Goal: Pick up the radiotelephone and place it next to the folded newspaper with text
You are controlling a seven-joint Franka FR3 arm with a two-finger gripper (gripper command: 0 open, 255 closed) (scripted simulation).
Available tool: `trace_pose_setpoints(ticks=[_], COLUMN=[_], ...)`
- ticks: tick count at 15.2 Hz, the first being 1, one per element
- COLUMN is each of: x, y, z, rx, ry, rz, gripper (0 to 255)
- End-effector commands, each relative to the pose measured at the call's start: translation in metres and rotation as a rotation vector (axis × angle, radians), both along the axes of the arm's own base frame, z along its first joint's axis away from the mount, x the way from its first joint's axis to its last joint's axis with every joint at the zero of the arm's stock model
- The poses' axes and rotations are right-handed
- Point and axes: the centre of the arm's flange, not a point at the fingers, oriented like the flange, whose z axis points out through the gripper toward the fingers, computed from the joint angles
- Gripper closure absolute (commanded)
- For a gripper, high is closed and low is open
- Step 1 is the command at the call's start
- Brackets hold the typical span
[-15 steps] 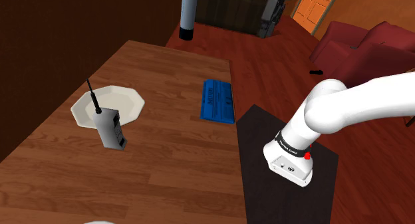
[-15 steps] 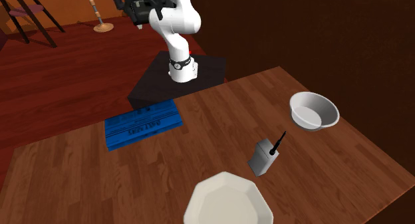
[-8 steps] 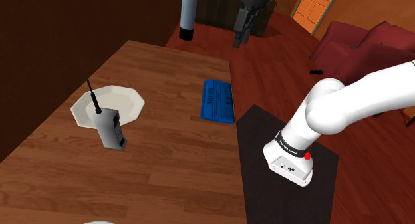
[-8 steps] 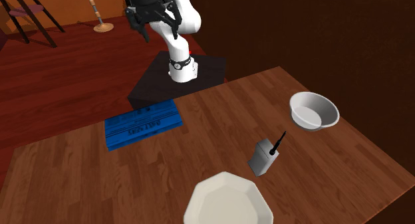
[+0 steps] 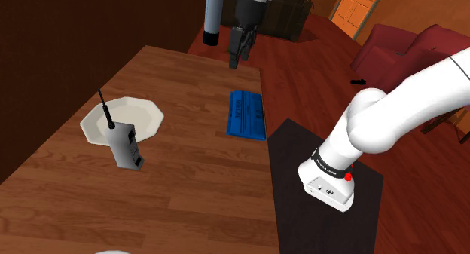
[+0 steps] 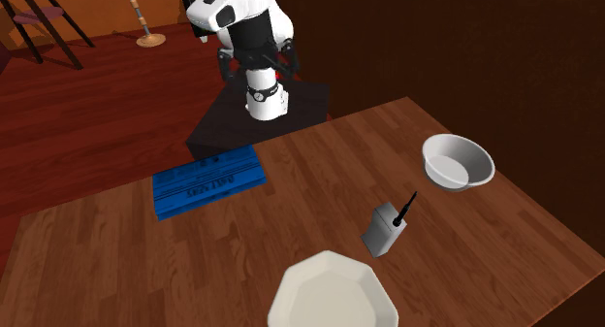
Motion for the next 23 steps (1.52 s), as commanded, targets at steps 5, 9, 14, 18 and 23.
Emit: trace_pose_setpoints(ticks=[5,9,14,18,23], x=[0.031,0.051,0.073,0.089,0.106], y=[0.065,0.11,0.167,0.213,0.271], z=[-0.034,-0.056,-0.084,-0.107,-0.136], rx=[-0.014,-0.024,-0.037,-0.047,-0.06], ry=[-0.021,-0.034,-0.05,-0.062,-0.078], rz=[0.071,0.117,0.176,0.223,0.281], gripper=[0,0,0,0,0])
